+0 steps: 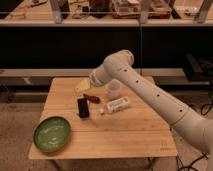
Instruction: Drag the pepper across the table
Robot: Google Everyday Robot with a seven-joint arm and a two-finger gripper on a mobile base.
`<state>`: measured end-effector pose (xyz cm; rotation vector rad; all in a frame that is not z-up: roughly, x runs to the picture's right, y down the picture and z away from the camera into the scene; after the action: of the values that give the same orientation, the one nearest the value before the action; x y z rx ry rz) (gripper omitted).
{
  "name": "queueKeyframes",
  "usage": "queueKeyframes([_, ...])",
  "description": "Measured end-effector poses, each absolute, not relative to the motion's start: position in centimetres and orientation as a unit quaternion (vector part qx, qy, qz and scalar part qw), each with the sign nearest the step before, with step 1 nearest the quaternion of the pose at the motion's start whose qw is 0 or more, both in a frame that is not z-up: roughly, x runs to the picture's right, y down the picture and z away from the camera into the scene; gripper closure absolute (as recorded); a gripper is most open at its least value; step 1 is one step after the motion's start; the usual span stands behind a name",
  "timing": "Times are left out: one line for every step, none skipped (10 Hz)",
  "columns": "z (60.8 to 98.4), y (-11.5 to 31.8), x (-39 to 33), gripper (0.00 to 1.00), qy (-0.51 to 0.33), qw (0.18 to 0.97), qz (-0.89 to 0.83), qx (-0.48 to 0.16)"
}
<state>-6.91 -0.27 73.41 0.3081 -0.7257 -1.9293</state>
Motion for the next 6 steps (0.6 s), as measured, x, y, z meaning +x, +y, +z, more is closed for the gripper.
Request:
queueKeyframes([73.6,0.5,-6.4,0.2,-0.299,0.49,-0.81,0.118])
queueKeyframes([73.7,0.7,-6.2,0.2,-0.299,0.484,-0.815,0.115])
queueKeyframes([73.7,0.7,-6.2,0.2,-0.298,0.483,-0.815,0.115])
queueKeyframes([73.8,0.7,-6.3,0.2,-0.297,0.483,-0.816,0.114])
queueKeyframes([74.3,0.8,-6.2,0.2,-0.291,0.48,-0.82,0.113])
queueKeyframes([76.0,0.9,-6.8,0.2,-0.274,0.465,-0.834,0.113])
